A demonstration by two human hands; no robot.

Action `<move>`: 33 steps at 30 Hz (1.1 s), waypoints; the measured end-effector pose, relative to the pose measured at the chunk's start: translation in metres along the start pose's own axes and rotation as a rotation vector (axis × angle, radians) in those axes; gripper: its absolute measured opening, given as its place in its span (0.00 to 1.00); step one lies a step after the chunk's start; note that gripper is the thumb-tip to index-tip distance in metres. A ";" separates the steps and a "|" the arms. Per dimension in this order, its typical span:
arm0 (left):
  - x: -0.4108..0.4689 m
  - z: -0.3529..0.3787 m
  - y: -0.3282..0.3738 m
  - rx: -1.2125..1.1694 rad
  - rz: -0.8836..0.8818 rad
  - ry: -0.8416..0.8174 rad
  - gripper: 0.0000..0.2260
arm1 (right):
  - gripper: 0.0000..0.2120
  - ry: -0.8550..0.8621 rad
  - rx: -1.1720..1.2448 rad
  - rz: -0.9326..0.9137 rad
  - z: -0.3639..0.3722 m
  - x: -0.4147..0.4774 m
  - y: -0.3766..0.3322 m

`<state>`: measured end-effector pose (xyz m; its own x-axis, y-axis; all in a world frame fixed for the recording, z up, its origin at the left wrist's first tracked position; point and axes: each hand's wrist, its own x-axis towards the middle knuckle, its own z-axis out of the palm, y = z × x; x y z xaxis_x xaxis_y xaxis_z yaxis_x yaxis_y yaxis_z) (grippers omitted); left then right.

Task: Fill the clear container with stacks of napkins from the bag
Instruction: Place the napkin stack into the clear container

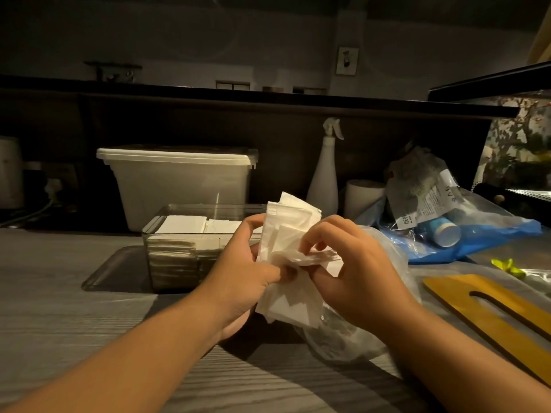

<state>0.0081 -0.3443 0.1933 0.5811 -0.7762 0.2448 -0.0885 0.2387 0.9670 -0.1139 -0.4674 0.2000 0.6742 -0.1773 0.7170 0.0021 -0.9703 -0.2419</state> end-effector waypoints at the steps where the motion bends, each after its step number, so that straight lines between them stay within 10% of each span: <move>1: 0.000 0.000 0.000 -0.016 -0.007 -0.005 0.33 | 0.18 -0.002 0.014 0.014 -0.001 0.000 -0.001; 16: -0.005 0.002 0.007 0.037 0.033 -0.068 0.35 | 0.22 -0.049 0.038 0.187 0.004 0.001 0.000; 33: -0.005 0.000 0.013 -0.249 -0.045 -0.001 0.25 | 0.18 0.118 -0.022 -0.039 0.002 -0.001 0.002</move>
<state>0.0046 -0.3374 0.2048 0.5790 -0.7900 0.2017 0.1395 0.3397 0.9301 -0.1130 -0.4689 0.1969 0.5824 -0.1560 0.7978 0.0095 -0.9800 -0.1986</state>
